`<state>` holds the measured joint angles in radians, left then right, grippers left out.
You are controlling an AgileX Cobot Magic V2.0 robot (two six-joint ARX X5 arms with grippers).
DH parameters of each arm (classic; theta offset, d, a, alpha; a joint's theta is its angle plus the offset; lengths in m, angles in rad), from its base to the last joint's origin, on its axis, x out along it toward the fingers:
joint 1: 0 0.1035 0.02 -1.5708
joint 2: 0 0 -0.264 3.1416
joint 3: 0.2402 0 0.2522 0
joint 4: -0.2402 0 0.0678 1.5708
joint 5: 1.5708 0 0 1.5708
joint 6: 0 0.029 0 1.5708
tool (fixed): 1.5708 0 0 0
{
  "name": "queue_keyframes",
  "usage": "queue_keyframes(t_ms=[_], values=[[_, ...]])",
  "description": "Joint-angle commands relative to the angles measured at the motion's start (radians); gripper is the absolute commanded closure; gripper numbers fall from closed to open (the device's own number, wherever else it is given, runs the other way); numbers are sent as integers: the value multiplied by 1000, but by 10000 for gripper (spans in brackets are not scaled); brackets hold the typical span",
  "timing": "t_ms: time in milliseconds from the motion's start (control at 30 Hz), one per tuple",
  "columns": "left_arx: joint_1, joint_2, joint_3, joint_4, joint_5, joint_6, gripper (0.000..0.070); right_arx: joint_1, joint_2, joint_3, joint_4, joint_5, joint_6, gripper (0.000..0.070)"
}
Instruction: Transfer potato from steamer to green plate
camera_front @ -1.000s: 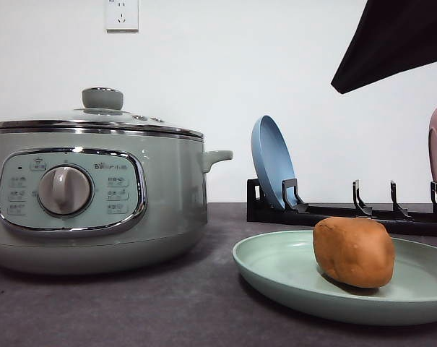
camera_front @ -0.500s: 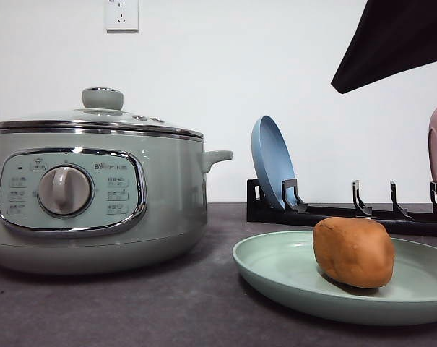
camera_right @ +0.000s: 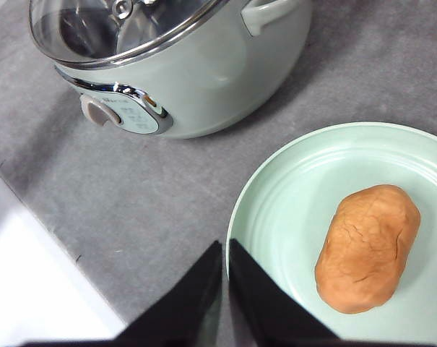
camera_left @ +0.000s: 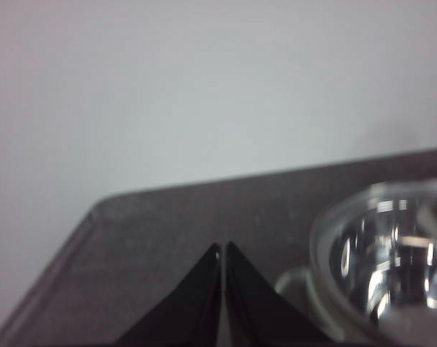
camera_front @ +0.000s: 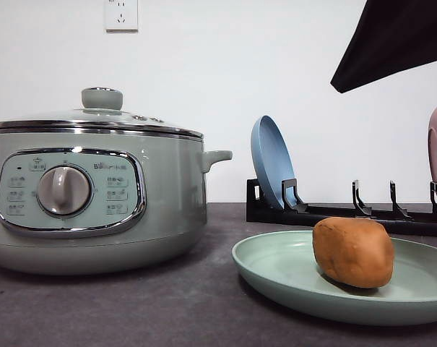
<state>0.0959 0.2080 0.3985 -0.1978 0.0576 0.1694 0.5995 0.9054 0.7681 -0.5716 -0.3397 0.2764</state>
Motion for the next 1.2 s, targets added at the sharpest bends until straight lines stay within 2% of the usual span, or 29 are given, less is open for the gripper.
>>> queue_keyframes(t_ms=[0,233,467,800,1167], values=[[3,-31,-44,14,-1,-6,699,6,7,16,10,0,-8,697],[3,-147,-218,8,-1,-6,699,6,7,16,10,0,-8,697],[3,-205,-316,4,-1,-6,699,6,7,16,10,0,-8,697],[2,-205,-355,-69,-1,-6,699,6,7,16,10,0,-8,697],[2,-205,-355,-69,-1,-6,699,6,7,16,10,0,-8,697]])
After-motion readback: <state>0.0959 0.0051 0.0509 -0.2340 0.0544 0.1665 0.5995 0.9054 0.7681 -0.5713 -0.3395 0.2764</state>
